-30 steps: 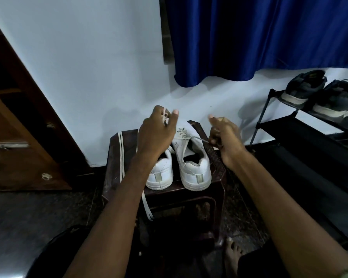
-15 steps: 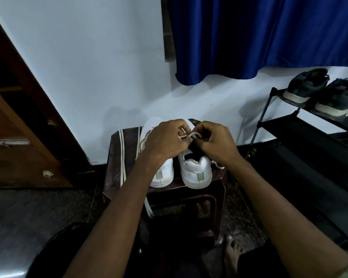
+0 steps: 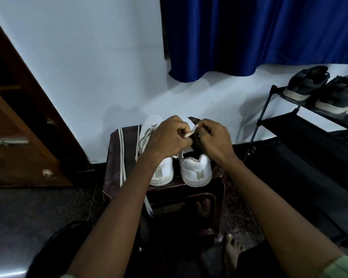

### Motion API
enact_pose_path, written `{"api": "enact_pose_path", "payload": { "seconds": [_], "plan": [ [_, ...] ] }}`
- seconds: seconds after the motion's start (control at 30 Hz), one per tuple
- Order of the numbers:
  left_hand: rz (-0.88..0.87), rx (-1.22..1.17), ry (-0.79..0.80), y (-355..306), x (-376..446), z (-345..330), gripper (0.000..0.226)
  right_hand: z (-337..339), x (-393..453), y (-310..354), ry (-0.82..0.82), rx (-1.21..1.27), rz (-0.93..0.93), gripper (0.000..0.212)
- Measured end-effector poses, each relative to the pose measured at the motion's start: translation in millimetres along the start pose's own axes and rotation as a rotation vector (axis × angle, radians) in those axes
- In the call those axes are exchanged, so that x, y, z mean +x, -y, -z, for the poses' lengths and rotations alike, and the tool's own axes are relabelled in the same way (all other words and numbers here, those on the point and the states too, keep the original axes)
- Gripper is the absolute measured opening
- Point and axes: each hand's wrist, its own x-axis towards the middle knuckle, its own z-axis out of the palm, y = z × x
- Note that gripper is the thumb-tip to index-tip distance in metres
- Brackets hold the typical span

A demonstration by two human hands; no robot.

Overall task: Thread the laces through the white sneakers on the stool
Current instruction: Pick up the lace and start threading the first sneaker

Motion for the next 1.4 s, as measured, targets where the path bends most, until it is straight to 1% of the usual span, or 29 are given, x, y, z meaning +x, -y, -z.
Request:
{"api": "enact_pose_path", "payload": {
  "seconds": [0.03,0.1,0.17,0.23,0.33,0.37,0.43,0.47,0.5,0.53,0.57,0.63,0.67,0.73,0.77,0.83,0.9,1.0,1.03,1.07,1.1,1.13,1.17,1.2,1.23,1.27,1.33,1.37,1.4],
  "plan": [
    [0.02,-0.068,-0.034,0.7,0.7,1.3,0.016,1.2,3.2,-3.6,0.001,0.058,-0.038,0.016],
    [0.106,-0.298,-0.072,0.6,1.6,7.6,0.028,4.5,6.7,-7.9,0.055,0.134,-0.028,0.015],
    [0.183,-0.551,-0.04,-1.6,1.2,16.4,0.039,4.9,5.7,-4.7,0.119,0.227,0.007,0.015],
    [0.222,-0.673,-0.024,-5.2,0.5,23.1,0.044,3.0,2.6,4.2,0.201,0.365,0.002,0.013],
    [0.264,-0.758,-0.043,-11.3,-2.0,29.9,0.044,-5.1,3.5,3.9,0.26,0.325,0.046,0.013],
    [0.263,-0.706,-0.052,-12.0,-2.8,30.7,0.047,-5.6,4.9,2.6,0.263,0.325,0.043,0.017],
    [0.212,-0.434,-0.1,-11.9,-5.0,30.8,0.056,-2.2,5.0,4.4,0.272,0.443,-0.023,0.031],
    [0.203,-0.363,-0.127,-11.0,-5.1,30.6,0.056,0.9,4.7,5.3,0.29,0.505,-0.032,0.041],
    [0.226,-0.371,-0.147,-12.2,-5.4,31.8,0.053,3.8,4.5,5.0,0.322,0.532,-0.024,0.049],
    [0.292,-0.495,-0.157,-15.1,-5.8,35.0,0.048,6.3,3.8,5.4,0.35,0.55,-0.001,0.05],
    [0.378,-0.7,-0.169,-18.3,-5.3,39.1,0.043,7.9,3.5,6.1,0.365,0.573,0.007,0.046],
    [0.436,-1.145,-0.205,-20.6,-2.1,47.9,0.037,12.8,4.1,10.4,0.342,0.725,-0.064,0.032],
    [0.409,-1.264,-0.244,-19.0,-0.2,50.5,0.034,17.4,5.6,13.8,0.285,0.824,-0.126,0.028],
    [0.334,-1.361,-0.278,-17.5,0.5,52.4,0.029,25.6,9.5,15.4,0.15,1.009,-0.232,0.028],
    [0.3,-1.398,-0.26,-18.8,0.1,51.3,0.027,28.7,10.9,15.1,0.096,1.044,-0.263,0.03],
    [0.267,-1.445,-0.174,-22.9,-2.9,45.1,0.025,31.4,11.5,15.0,0.028,0.95,-0.277,0.033],
    [0.287,-1.471,-0.113,-27.1,-4.8,41.3,0.023,32.0,10.3,17.0,0.015,0.905,-0.283,0.032],
    [0.377,-1.616,-0.179,-21.4,-0.9,45.1,0.029,40.3,12.0,18.1,0.044,1.167,-0.379,0.034],
    [0.398,-1.597,-0.212,-17.7,0.4,46.9,0.03,44.1,14.5,15.5,0.05,1.23,-0.396,0.036],
    [0.412,-1.481,-0.255,-14.3,0.0,48.0,0.031,47.5,16.5,11.9,0.053,1.266,-0.406,0.038],
    [0.401,-1.245,-0.306,-9.1,-0.4,47.8,0.028,50.3,18.7,7.7,0.048,1.289,-0.413,0.039],
    [0.35,-0.915,-0.332,-3.7,-1.7,46.8,0.023,52.2,20.5,3.5,0.041,1.31,-0.418,0.039],
    [0.28,-0.561,-0.323,0.4,-3.8,46.0,0.019,53.2,21.5,0.2,0.035,1.326,-0.419,0.039],
    [0.205,-0.256,-0.284,2.5,-6.0,45.0,0.024,53.8,21.9,-1.7,0.031,1.339,-0.418,0.037],
    [0.154,-0.041,-0.224,2.7,-7.8,43.6,0.03,53.6,22.4,-3.3,0.029,1.352,-0.414,0.034],
    [0.129,0.106,-0.168,-0.4,-10.0,42.9,0.033,53.0,22.4,-4.0,0.032,1.362,-0.404,0.029],
    [0.09,0.276,-0.091,-6.4,-12.5,37.7,0.038,51.0,21.4,-1.9,0.044,1.34,-0.372,0.015],
    [0.073,0.292,-0.087,-8.6,-13.2,34.3,0.042,50.0,21.0,-1.2,0.044,1.297,-0.362,0.016],
    [0.062,0.232,-0.104,-10.5,-13.1,30.3,0.046,49.1,21.2,-1.4,0.038,1.227,-0.359,0.025]
  ]
}}
